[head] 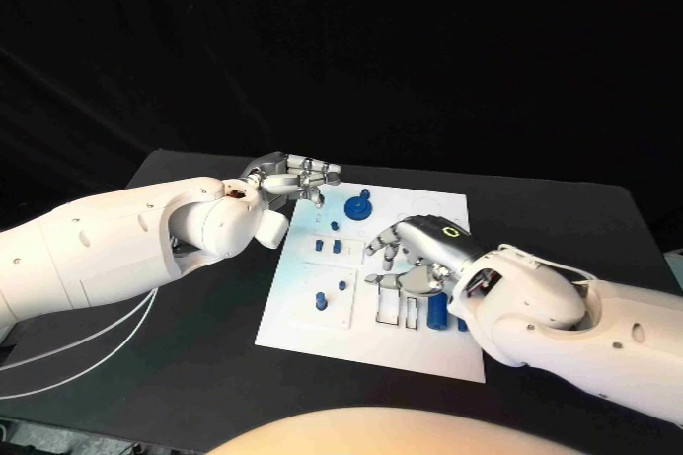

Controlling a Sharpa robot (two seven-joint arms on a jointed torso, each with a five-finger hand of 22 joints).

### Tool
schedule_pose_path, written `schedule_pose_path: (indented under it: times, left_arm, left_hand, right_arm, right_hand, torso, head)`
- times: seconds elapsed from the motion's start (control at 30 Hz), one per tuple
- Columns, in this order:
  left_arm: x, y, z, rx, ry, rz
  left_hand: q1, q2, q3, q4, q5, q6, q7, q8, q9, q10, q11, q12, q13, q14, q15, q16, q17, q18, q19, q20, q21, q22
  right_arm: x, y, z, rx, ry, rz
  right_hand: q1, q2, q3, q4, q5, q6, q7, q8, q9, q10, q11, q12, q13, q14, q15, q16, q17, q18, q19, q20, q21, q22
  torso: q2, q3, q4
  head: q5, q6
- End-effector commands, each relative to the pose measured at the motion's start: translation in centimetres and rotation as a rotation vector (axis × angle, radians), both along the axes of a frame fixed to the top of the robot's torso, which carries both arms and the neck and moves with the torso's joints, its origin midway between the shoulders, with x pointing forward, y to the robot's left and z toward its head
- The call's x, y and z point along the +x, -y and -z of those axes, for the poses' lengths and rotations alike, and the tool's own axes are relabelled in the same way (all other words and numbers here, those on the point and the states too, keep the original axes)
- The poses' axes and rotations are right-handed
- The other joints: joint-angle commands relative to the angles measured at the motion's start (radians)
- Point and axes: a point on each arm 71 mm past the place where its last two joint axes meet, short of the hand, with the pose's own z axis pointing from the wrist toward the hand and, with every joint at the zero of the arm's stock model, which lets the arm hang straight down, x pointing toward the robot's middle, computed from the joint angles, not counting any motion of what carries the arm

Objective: Assemble the parts on the task board

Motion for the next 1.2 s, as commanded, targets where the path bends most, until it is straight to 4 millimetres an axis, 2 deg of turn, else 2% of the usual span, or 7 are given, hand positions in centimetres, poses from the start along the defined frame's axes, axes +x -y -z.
schedule_pose_path:
  times: [0.03,0.13,0.17,0.27,0.53,0.7,1.2]
  left_arm:
    - [-0.1,0.0,0.0,-0.003,0.002,0.013]
    - [-0.2,-0.1,0.1,0.0,0.0,0.011]
    - [-0.2,-0.1,0.2,0.001,0.0,0.011]
    - [-0.2,-0.2,0.3,0.002,-0.002,0.011]
    - [-0.3,-0.2,0.5,0.003,-0.007,0.011]
    - [-0.3,-0.2,0.5,0.003,-0.008,0.013]
    - [-0.4,-0.5,0.5,0.004,-0.009,0.01]
  left_hand:
    - [0.0,0.007,-0.001,-0.006,0.0,-0.004,0.005,0.006,-0.001,-0.006,0.001,0.002,0.001,-0.003,0.002,-0.003,-0.001,0.016,-0.005,0.005,-0.002,-0.001]
    - [-0.001,0.007,-0.001,-0.005,0.0,-0.005,0.005,0.006,-0.001,-0.007,0.001,0.003,0.001,-0.004,0.002,-0.003,-0.001,0.017,-0.005,0.005,-0.003,-0.001]
    - [-0.001,0.007,-0.001,-0.005,0.0,-0.005,0.005,0.006,-0.001,-0.007,0.001,0.003,0.001,-0.004,0.002,-0.003,-0.001,0.017,-0.005,0.005,-0.003,-0.001]
    - [-0.001,0.007,-0.001,-0.005,0.0,-0.005,0.005,0.006,-0.001,-0.007,0.001,0.003,0.001,-0.004,0.002,-0.003,-0.001,0.017,-0.005,0.005,-0.003,-0.001]
    - [-0.002,0.007,-0.002,-0.005,0.0,-0.005,0.005,0.006,-0.001,-0.008,0.001,0.004,0.001,-0.004,0.002,-0.003,-0.002,0.016,-0.005,0.005,-0.003,-0.001]
    - [-0.002,0.007,-0.002,-0.005,0.0,-0.005,0.005,0.006,-0.001,-0.008,0.001,0.004,0.001,-0.004,0.002,-0.003,-0.002,0.016,-0.005,0.005,-0.003,-0.001]
    - [-0.002,0.007,-0.002,-0.005,0.0,-0.005,0.005,0.006,-0.001,-0.008,0.001,0.004,0.001,-0.004,0.002,-0.003,-0.002,0.016,-0.005,0.005,-0.003,-0.001]
  right_arm:
    - [0.4,2.8,0.0,0.111,-0.161,0.133]
    - [0.2,5.6,0.3,0.089,-0.22,0.215]
    - [0.0,6.4,0.5,0.079,-0.234,0.236]
    - [-0.8,8.1,1.0,0.048,-0.257,0.282]
    - [-2.5,9.9,2.0,-0.019,-0.255,0.35]
    - [-2.9,9.9,2.7,-0.04,-0.264,0.378]
    - [-3.1,8.6,5.2,-0.078,-0.303,0.387]
  right_hand:
    - [-0.018,-0.009,-0.054,0.015,0.025,0.025,-0.016,0.018,0.008,0.061,-0.022,0.127,0.093,0.055,-0.017,0.024,0.035,-0.026,0.023,-0.017,0.05,0.195]
    - [-0.009,0.005,-0.139,0.033,0.034,0.034,-0.042,0.048,0.036,0.11,-0.039,0.734,0.76,0.065,-0.027,0.06,0.089,-0.037,0.045,-0.04,0.11,0.217]
    - [-0.011,0.028,-0.152,0.043,0.034,0.055,-0.039,0.067,0.05,0.133,-0.039,0.859,0.916,0.069,-0.032,0.073,0.111,-0.042,0.053,-0.039,0.132,0.223]
    - [-0.016,0.045,-0.189,0.045,0.034,0.066,-0.044,0.093,0.079,0.175,-0.047,0.997,1.094,0.077,-0.037,0.098,0.153,-0.05,0.067,-0.036,0.17,0.233]
    - [-0.046,0.06,-0.227,0.05,0.057,0.066,-0.05,0.117,0.119,0.204,-0.052,1.061,1.187,0.084,-0.041,0.124,0.199,-0.058,0.082,-0.039,0.21,0.243]
    - [-0.071,0.067,-0.241,0.051,0.089,0.058,-0.05,0.12,0.131,0.204,-0.051,1.064,1.195,0.086,-0.04,0.129,0.208,-0.06,0.085,-0.039,0.219,0.246]
    - [-0.079,0.075,-0.245,0.051,0.098,0.056,-0.05,0.121,0.137,0.192,-0.051,1.05,1.178,0.084,-0.04,0.126,0.202,-0.058,0.081,-0.039,0.21,0.243]
  torso:
    - [-0.007,-0.0018,-0.0118]
    - [-0.011,-0.0003,-0.0179]
    - [-0.013,0.0005,-0.0204]
    - [-0.015,0.0013,-0.0273]
    - [-0.019,0.0035,-0.0393]
    - [-0.019,0.0029,-0.0367]
    - [-0.016,0.0008,-0.0327]
  head:
    - [-0.042,0.01]
    - [-0.06,0.014]
    - [-0.068,0.014]
    - [-0.089,0.014]
    - [-0.114,0.011]
    - [-0.122,0.008]
    - [-0.127,-0.002]
